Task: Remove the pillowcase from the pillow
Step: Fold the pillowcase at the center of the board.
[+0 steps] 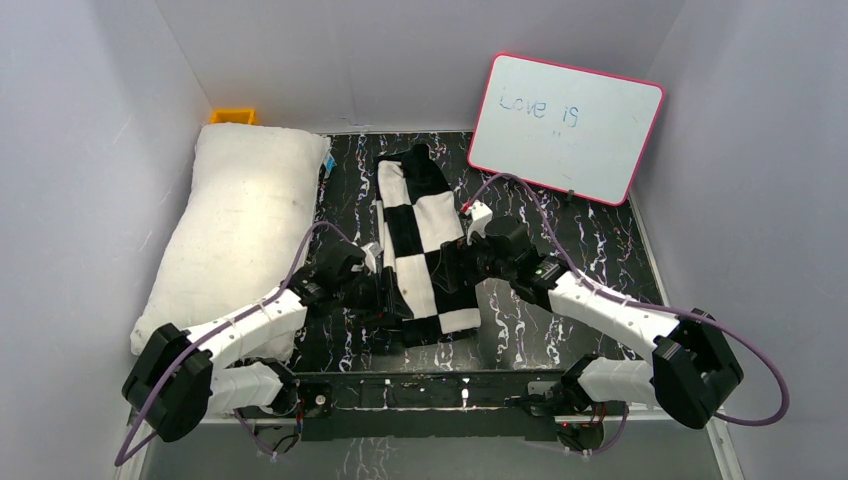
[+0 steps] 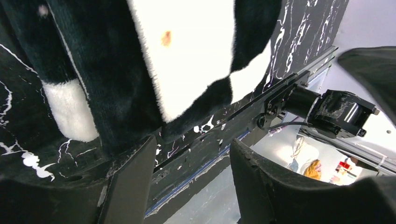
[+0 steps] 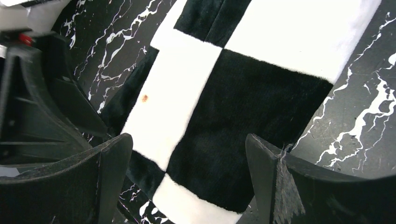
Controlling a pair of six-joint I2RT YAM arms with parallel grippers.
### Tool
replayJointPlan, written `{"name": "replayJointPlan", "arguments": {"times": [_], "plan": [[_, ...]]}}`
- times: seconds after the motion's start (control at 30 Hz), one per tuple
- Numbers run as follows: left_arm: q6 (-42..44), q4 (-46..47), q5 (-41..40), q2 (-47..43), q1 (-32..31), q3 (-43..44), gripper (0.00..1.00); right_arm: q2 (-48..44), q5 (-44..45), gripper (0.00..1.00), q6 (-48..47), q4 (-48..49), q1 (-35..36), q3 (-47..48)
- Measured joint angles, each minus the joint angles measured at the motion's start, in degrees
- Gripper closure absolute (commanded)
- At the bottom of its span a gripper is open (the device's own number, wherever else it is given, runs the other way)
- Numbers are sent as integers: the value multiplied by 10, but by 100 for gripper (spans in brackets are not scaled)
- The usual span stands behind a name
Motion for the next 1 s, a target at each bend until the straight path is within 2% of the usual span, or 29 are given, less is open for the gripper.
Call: {"name": "replayJointPlan", "arguments": {"times": [0.17, 0.5, 0.6, 0.83, 1.0], "plan": [[-30, 59, 11, 19, -11, -38, 45, -18, 8, 2, 0, 0, -1, -8], [-72, 180, 28, 66, -25, -54, 48, -18, 13, 1, 0, -1, -2, -10], [-70, 175, 26, 75, -28, -54, 48, -18, 14, 1, 0, -1, -2, -10], [-39, 87, -3, 54, -28, -46, 51, -21, 14, 1, -1, -1, -5, -19], [-48, 104, -2, 53, -28, -52, 56, -21, 13, 1, -1, 0, -5, -22]]}}
